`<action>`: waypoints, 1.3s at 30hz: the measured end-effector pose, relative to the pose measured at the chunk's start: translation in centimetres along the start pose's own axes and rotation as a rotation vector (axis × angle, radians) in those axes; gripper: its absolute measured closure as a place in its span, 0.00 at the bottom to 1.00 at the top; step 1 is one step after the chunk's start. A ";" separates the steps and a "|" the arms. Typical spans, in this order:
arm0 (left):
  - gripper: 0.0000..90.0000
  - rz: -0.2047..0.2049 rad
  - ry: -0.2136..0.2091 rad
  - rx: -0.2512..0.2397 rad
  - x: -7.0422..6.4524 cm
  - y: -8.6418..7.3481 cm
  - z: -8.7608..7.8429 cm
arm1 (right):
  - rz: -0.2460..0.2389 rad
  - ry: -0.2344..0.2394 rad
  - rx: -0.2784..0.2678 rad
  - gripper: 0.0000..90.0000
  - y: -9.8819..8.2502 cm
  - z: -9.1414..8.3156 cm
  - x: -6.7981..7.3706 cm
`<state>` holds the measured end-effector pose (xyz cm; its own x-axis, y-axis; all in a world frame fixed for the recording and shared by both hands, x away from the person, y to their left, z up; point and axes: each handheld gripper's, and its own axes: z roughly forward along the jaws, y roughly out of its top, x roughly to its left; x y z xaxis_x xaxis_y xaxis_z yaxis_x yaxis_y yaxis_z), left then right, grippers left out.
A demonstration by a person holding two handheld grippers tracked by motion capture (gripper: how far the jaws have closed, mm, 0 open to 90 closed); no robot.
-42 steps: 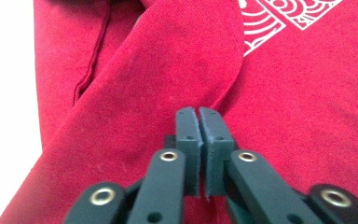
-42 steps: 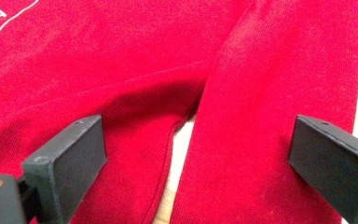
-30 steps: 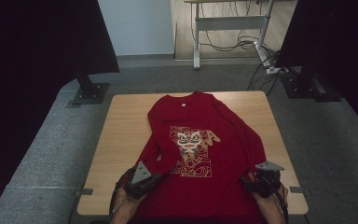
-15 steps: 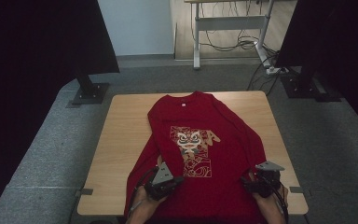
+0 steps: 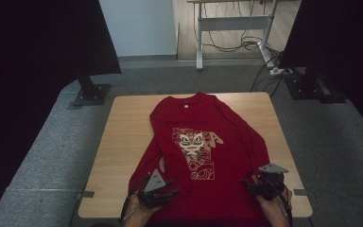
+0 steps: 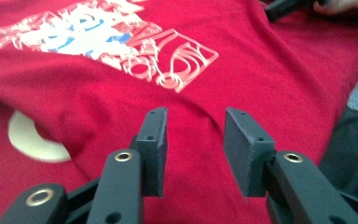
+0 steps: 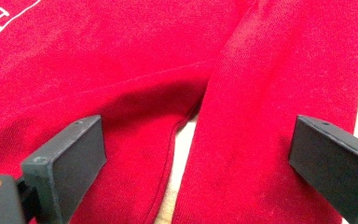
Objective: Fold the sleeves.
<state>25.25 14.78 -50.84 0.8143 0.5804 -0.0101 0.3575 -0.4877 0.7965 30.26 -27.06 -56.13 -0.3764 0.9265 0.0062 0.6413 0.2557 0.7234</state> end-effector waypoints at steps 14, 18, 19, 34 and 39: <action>0.68 0.004 -0.033 0.068 -2.9 -4.8 -2.6 | 0.000 0.001 0.001 0.04 0.0 0.0 0.0; 0.68 0.024 0.012 0.114 -2.8 -5.9 -2.3 | 0.000 0.001 0.001 0.04 0.0 0.0 0.0; 0.68 0.038 0.025 0.128 -2.7 -6.1 -2.1 | 0.000 0.001 0.001 0.04 0.0 0.0 0.0; 0.99 0.052 0.017 0.151 -2.9 -5.8 -2.7 | 0.000 0.001 0.001 0.04 0.0 0.0 0.0; 0.99 0.051 0.008 0.141 -3.0 -5.6 -2.9 | 0.000 0.001 0.001 0.04 0.0 0.0 0.0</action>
<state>19.43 17.67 -53.51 0.8296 0.5574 0.0334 0.3770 -0.6033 0.7027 30.26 -27.05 -56.13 -0.3772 0.9261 0.0067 0.6417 0.2562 0.7229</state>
